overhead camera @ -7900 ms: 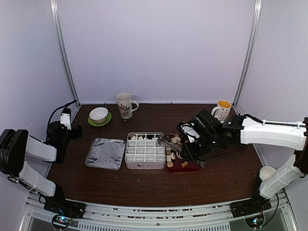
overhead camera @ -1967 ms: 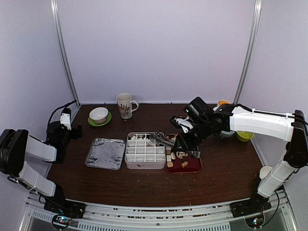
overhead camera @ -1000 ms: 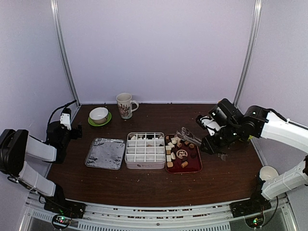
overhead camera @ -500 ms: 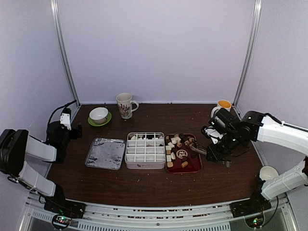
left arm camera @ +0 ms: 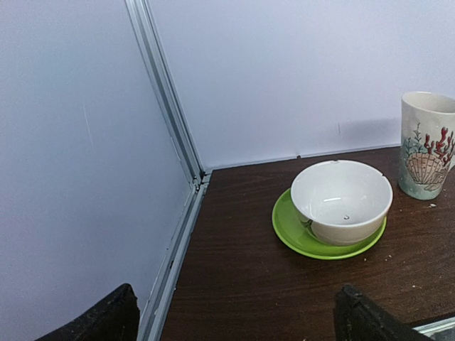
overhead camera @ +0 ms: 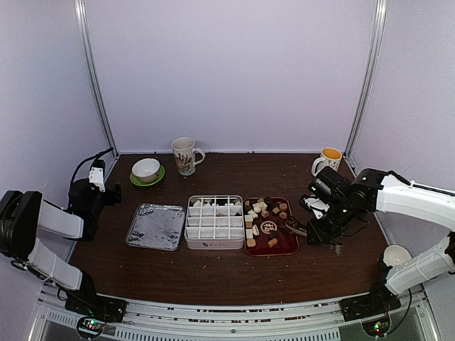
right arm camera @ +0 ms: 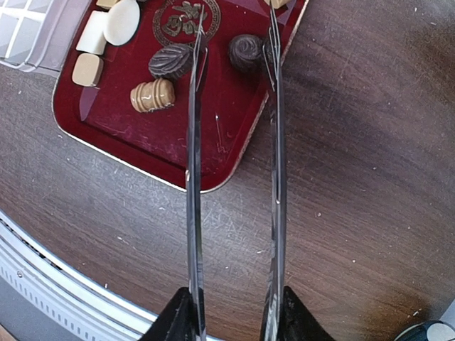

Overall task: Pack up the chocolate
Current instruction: Pick up the fake chocolate from the plate.

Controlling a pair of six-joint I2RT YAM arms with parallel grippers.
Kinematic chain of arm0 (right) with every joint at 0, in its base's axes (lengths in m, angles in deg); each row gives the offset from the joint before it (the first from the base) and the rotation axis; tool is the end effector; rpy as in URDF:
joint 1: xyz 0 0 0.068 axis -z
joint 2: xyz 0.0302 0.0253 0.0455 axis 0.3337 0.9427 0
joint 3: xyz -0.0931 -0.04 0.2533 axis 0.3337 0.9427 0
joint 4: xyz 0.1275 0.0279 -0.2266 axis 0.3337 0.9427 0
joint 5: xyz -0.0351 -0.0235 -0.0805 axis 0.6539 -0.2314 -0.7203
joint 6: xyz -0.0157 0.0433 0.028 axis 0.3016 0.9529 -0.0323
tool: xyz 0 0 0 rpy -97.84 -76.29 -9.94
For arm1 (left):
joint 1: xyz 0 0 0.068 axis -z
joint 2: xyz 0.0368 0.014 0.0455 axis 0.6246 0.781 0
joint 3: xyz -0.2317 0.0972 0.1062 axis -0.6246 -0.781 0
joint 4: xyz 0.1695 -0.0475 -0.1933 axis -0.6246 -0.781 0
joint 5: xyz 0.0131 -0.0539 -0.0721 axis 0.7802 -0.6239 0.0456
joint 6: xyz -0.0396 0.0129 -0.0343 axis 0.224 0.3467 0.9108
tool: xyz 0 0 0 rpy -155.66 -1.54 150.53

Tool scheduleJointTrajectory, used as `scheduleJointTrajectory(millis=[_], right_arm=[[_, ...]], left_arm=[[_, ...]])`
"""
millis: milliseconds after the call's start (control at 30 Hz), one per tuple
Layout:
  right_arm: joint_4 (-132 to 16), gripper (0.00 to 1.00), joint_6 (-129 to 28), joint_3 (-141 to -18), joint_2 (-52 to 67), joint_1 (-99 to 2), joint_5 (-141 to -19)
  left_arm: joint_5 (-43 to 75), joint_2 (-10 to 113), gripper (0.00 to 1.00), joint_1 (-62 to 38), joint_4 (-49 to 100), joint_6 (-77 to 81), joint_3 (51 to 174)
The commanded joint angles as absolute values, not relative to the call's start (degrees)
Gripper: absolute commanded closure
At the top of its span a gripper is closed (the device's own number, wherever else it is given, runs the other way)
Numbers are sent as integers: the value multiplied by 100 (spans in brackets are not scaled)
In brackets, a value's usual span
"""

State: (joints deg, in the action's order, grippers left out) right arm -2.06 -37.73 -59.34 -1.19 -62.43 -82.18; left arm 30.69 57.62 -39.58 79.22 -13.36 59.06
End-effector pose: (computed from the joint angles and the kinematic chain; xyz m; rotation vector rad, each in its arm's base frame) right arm 0.1612 0.1546 0.2453 -0.6064 2.8600 0.3327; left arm 0.2557 0.0081 0.1725 -0.0496 1.6890 0.1500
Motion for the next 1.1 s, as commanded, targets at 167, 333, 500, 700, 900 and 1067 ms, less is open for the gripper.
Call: scheduleJointTrajectory(millis=[167, 333, 500, 700, 900, 1067], right_arm=[[-271, 63, -3696, -5784, 10, -6155, -8144], [-315, 65, -3672, -5783, 53, -6139, -8047], [-335, 66, -3717, -5819, 97, -6135, -7976], [-327, 71, -3759, -5956, 71, -6135, -7892], [-335, 73, -3943, -6176, -147, -6139, -7666], [-395, 74, -4016, -6237, -183, -6141, -7437]], left_arm=[[3031, 5789, 2, -4003, 8205, -1292, 5877], [3030, 5793, 2, -4006, 8202, -1296, 5880], [3036, 5793, 2, -4005, 8199, -1297, 5878], [3031, 5793, 2, -4006, 8199, -1296, 5877], [3031, 5793, 2, -4006, 8205, -1297, 5883], [3031, 5793, 2, -4001, 8205, -1297, 5879]])
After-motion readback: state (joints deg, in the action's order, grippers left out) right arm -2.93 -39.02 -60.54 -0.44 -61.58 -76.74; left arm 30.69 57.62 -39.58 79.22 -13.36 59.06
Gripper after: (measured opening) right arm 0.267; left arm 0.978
